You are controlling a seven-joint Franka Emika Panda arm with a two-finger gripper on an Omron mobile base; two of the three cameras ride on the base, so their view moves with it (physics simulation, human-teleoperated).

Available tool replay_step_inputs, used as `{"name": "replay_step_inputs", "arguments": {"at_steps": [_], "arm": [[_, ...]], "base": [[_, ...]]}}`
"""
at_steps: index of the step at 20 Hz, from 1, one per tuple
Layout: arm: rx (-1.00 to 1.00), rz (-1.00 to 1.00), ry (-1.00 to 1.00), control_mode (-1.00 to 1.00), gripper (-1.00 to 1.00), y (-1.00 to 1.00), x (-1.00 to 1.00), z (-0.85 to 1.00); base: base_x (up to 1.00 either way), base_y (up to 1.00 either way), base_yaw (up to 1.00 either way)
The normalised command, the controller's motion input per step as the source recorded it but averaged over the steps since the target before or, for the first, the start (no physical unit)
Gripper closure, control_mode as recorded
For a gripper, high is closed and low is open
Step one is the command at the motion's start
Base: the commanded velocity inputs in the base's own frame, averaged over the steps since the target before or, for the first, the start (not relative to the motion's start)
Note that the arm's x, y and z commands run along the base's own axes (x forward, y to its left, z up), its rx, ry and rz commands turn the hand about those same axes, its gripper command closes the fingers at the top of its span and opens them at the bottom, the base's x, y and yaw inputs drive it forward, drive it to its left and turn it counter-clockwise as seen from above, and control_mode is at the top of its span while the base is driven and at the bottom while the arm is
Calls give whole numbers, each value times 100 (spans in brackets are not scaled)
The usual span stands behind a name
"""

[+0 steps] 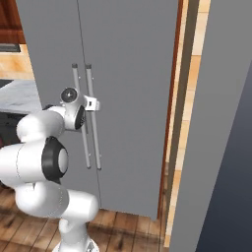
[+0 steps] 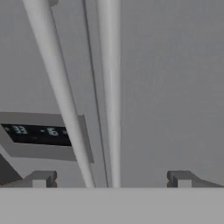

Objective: Take the cake and donut from the fridge and place them on the empty tray on the dining counter.

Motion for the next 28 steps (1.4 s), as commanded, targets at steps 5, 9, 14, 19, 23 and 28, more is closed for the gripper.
{"name": "replay_step_inputs", "arguments": {"at_steps": [5,9,14,19,23,28], "arm": [[0,0,0,-100,-100,0,43,-12],[0,0,0,-100,-100,0,46,-11],[0,0,0,-100,-100,1,42,-14],[0,0,0,-100,-100,11,37,-23],[0,0,0,-100,-100,17,48,-24],[0,0,0,-100,-100,3,63,-22]], "base": [[0,0,0],[0,0,0],[0,0,0],[0,0,0],[0,0,0],[0,0,0]]}}
